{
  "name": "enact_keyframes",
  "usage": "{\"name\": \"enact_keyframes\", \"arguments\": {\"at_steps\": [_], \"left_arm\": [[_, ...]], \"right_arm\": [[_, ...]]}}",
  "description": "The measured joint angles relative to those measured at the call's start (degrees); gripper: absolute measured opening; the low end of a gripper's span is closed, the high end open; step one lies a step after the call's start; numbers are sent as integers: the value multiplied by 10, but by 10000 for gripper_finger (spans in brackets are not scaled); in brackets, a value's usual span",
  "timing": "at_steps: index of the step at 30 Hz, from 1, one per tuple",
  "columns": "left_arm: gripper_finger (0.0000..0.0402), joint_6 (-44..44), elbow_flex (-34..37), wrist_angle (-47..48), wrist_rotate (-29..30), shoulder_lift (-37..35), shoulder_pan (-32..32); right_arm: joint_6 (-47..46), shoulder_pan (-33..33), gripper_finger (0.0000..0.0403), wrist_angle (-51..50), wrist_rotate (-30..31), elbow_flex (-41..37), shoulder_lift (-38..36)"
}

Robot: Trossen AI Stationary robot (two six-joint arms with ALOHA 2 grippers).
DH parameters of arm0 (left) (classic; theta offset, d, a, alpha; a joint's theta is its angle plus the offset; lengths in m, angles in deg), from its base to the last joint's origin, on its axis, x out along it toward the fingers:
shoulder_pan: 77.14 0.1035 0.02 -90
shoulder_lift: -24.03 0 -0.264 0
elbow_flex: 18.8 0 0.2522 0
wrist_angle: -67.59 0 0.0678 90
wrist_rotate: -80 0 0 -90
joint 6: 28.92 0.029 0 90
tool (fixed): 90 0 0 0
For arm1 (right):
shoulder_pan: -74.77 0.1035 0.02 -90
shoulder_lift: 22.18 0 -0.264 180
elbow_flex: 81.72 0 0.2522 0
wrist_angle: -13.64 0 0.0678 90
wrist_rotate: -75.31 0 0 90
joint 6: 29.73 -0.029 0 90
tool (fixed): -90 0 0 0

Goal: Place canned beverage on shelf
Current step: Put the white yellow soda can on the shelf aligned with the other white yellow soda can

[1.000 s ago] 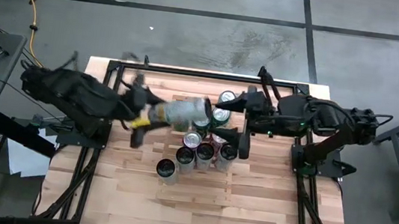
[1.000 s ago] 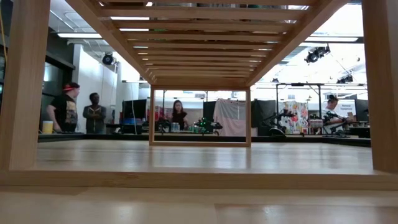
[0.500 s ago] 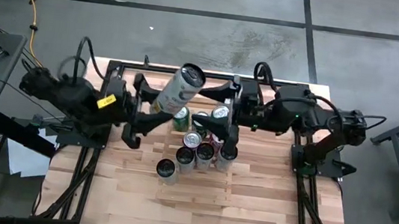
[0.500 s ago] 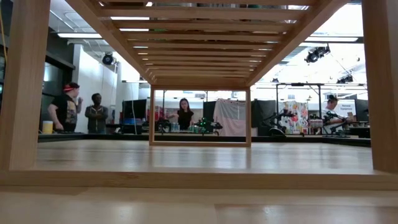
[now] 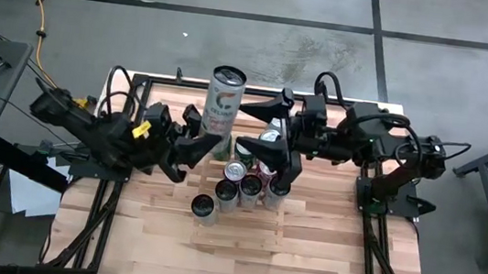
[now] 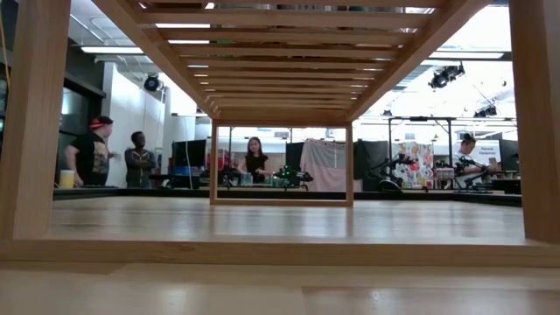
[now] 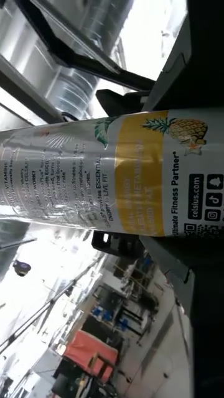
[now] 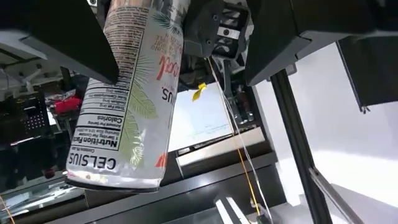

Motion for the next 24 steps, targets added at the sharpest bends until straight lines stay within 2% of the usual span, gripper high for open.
{"name": "enact_keyframes", "arguments": {"at_steps": [10,18,20,22,24], "left_arm": [[236,-23,0,-8,1,18,0],[236,-30,1,-13,5,26,1],[236,-21,1,-3,-19,26,-2],[236,-19,4,-6,-14,29,-8],[236,-9,3,5,-30,28,-9]], "right_arm": [[-27,-6,339,9,0,0,2],[-51,-20,339,-17,33,0,2],[-51,-23,339,-17,43,0,4],[-50,-24,339,-23,31,-2,6],[-41,-22,339,-23,44,-2,6]]}}
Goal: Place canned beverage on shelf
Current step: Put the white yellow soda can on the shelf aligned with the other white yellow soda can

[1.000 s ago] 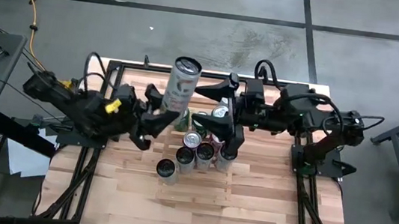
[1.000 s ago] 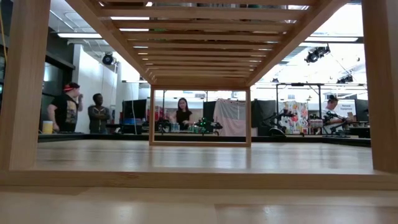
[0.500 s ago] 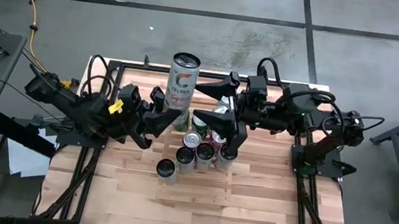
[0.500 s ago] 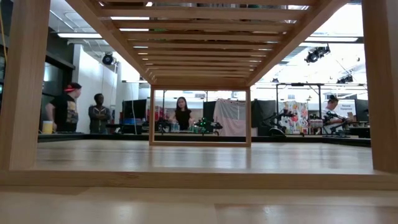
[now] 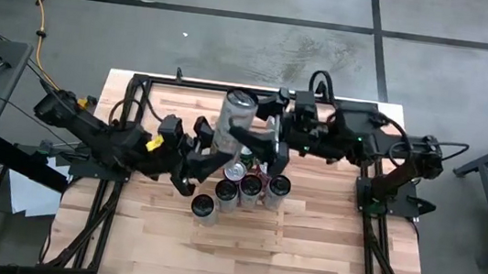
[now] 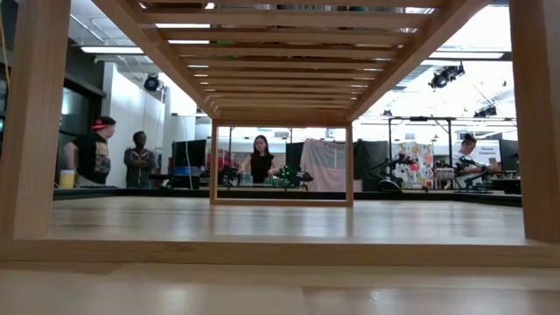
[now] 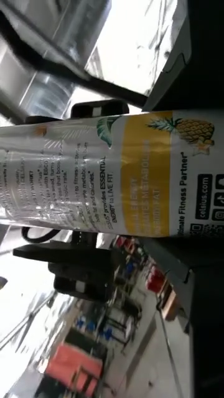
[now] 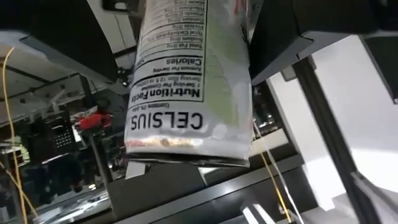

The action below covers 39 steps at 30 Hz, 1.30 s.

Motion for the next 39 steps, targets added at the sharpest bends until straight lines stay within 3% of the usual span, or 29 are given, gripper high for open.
{"name": "enact_keyframes", "arguments": {"at_steps": [15,24,26,33,39], "left_arm": [[236,-22,-1,42,19,-1,4],[236,-10,-1,40,36,-2,4],[237,-5,-1,40,37,-2,4],[350,15,-2,48,34,-11,7],[376,35,-2,147,35,-83,7]], "right_arm": [[16,-3,335,19,-12,0,-3],[16,-2,241,19,-16,0,-4],[18,-2,241,19,-18,1,-4],[32,-2,241,-2,-19,1,-14],[52,12,241,-50,-17,1,-60]]}}
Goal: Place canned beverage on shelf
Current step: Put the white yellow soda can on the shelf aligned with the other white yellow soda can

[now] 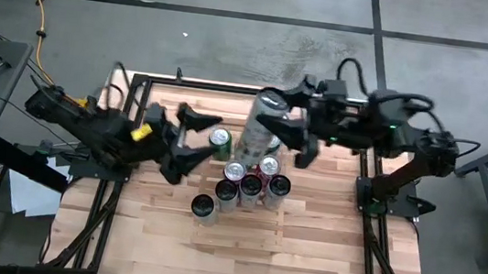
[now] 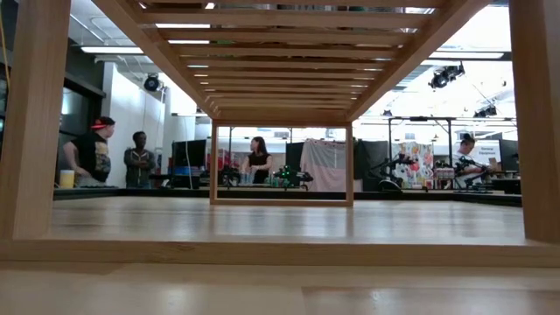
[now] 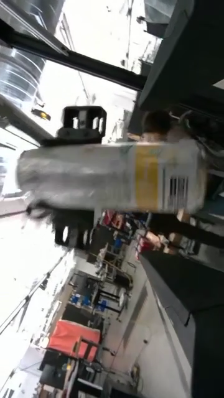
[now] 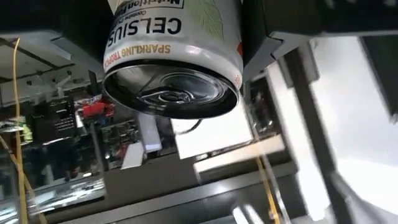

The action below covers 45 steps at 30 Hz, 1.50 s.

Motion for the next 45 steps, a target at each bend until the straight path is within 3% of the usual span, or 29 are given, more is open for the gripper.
{"name": "enact_keyframes", "arguments": {"at_steps": [6,10,22,27,37,45], "left_arm": [[376,-6,0,111,13,-97,-11],[376,-9,0,156,33,-142,-27],[376,-9,0,191,85,-160,-56],[376,-10,0,190,99,-160,-56],[376,-11,0,181,127,-159,-56],[376,-15,0,178,137,-159,-56]], "right_arm": [[25,70,241,-96,-3,0,-12],[1,137,241,-192,46,-2,2],[-257,293,241,-297,177,-142,18],[-326,309,241,-217,217,-248,18],[-122,261,241,132,279,-373,19],[-76,237,241,211,311,-389,62]]}}
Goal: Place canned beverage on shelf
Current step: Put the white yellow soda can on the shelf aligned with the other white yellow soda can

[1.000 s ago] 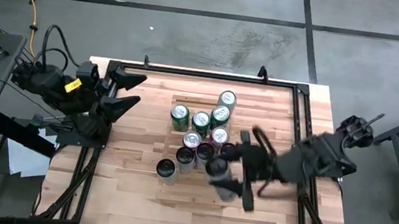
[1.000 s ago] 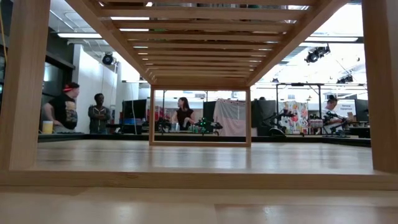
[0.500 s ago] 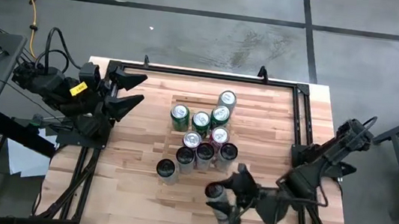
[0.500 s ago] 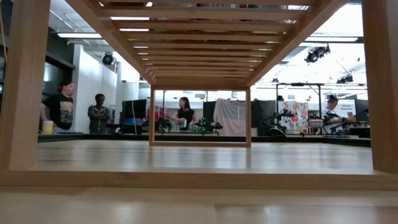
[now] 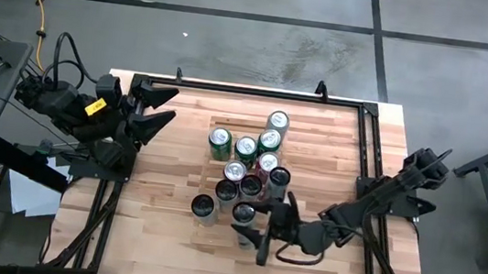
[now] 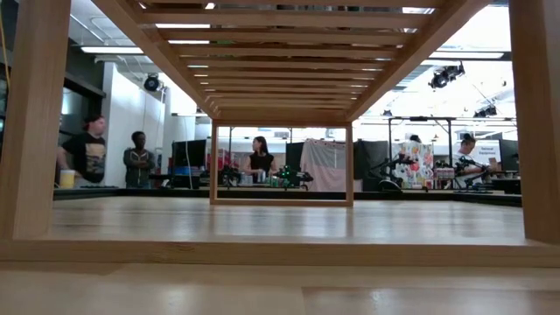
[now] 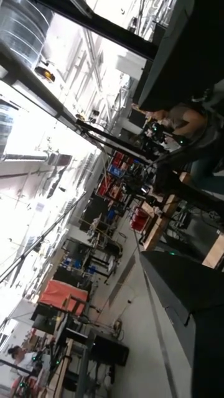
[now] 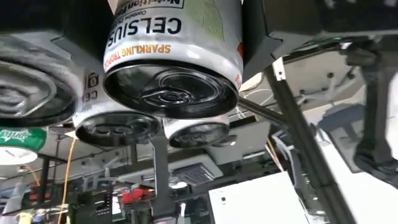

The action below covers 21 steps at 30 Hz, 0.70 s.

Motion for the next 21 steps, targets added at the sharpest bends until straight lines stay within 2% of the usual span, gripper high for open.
{"name": "enact_keyframes", "arguments": {"at_steps": [8,21], "left_arm": [[376,0,0,0,9,0,0],[376,0,0,-2,13,0,0]], "right_arm": [[52,-5,241,24,26,20,45],[100,-7,249,23,25,22,50]]}}
